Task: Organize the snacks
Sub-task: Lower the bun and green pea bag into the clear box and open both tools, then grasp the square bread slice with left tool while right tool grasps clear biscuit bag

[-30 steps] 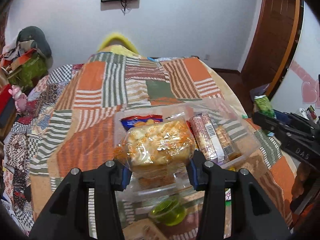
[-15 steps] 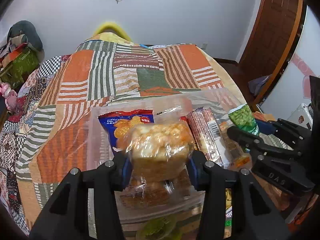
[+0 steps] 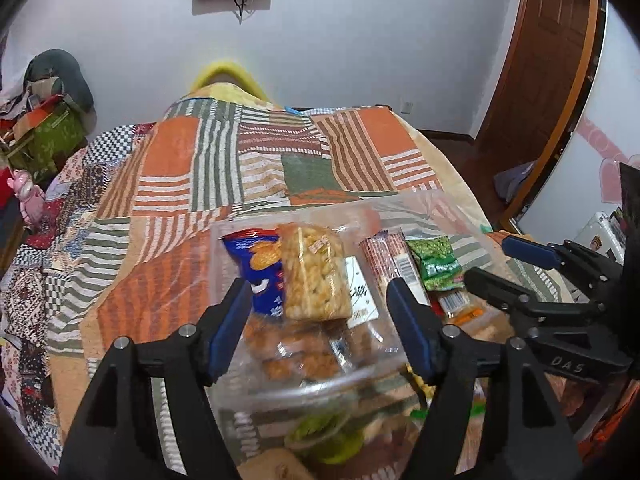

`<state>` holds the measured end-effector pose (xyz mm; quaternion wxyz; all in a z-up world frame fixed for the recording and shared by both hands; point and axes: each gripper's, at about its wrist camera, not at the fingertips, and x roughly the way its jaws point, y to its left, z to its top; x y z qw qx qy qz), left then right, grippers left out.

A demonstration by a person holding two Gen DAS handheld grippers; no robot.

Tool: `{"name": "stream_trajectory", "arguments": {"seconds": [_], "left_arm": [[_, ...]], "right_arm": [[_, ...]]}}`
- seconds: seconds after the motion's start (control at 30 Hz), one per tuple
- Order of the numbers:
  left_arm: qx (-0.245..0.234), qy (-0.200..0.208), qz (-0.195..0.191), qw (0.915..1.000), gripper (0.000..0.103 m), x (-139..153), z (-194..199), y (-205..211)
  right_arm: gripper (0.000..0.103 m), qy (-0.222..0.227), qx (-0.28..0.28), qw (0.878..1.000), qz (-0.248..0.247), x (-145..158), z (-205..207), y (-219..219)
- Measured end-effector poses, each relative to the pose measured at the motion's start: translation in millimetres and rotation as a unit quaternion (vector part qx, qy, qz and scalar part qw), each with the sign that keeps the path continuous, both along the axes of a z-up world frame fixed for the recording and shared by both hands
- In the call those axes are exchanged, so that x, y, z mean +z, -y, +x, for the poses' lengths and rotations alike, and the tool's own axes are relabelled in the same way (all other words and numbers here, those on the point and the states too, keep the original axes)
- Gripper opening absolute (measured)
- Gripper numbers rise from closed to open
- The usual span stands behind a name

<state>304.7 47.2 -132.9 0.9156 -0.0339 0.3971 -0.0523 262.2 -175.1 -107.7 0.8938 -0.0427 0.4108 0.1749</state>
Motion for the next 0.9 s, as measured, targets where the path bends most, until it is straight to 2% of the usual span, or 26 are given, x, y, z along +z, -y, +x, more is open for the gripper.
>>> {"name": "stream_trajectory", "arguments": {"seconds": [0.2, 0.27, 0.33, 0.47, 0.9], "left_arm": [[0.004, -0.006, 0.003, 1.0000, 0.074, 6, -32, -13], [0.007, -0.009, 0.002, 0.9999, 0.078, 4, -44, -18], [0.014, -0.011, 0.007, 0.9998, 0.088, -2, -54, -21], [0.015, -0.033, 0.020, 0.9991, 0.089, -22, -70, -21], [0.023, -0.111, 0.001, 0.9936, 0.089, -89, -92, -25]], "right_arm": [[0.066, 0.003, 0.007, 1.000, 0.014, 10, -28, 5], [0.068, 0.002, 0.010, 1.000, 0.016, 11, -37, 5], [0.073, 0.003, 0.012, 1.000, 0.017, 10, -47, 5], [0.075, -0.009, 0.017, 1.000, 0.017, 4, -58, 0], [0.075, -0.084, 0.027, 0.996, 0.030, -40, -84, -26]]}}
